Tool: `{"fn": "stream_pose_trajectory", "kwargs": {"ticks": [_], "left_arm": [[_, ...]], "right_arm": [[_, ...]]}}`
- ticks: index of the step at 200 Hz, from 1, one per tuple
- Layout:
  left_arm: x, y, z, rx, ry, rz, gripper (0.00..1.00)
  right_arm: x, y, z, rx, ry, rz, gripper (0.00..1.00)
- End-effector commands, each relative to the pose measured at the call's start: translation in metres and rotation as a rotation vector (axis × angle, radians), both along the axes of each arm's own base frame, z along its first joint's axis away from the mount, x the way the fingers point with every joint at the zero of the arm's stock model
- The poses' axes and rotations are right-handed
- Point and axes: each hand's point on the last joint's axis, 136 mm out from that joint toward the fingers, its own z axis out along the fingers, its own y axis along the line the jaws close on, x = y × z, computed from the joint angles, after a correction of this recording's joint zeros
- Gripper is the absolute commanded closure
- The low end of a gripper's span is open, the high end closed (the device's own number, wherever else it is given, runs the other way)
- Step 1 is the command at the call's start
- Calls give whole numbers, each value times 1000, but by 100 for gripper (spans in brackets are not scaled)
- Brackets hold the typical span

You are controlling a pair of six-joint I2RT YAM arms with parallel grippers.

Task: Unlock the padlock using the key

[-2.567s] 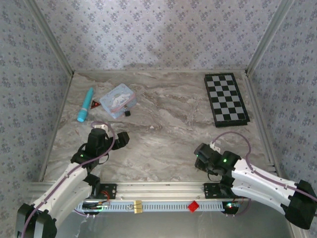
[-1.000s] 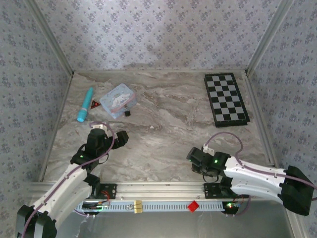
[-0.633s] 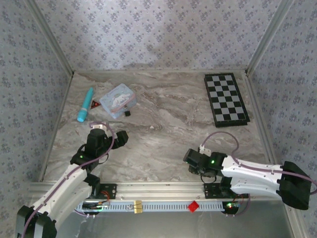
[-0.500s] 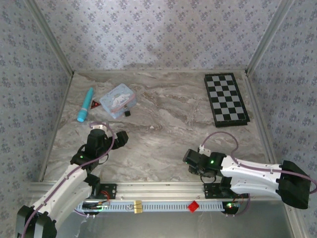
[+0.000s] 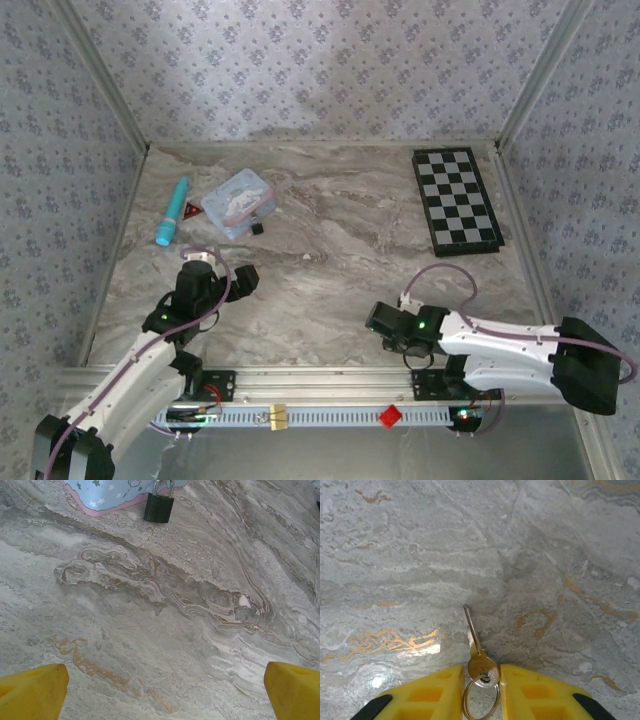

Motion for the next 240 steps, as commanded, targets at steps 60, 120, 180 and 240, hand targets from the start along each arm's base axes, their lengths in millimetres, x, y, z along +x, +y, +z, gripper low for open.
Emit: {"fn": "stream_pose_trajectory", "kwargs": {"ticks": [60,120,180,240], "left_arm": [[5,-3,10,-3,-31,-7,0],[5,-2,8,-3,-29,-4,0],[2,-1,8,-2,-32,0,0],[1,0,8,-6,-32,3,0]], "right_arm": [[8,0,8,-8,-48,-12,66],[4,-8,-2,-32,-23,-25,71],[4,-5,-8,-36,-18,-13,75],[7,-3,-4,-40,-31,0,69]]}}
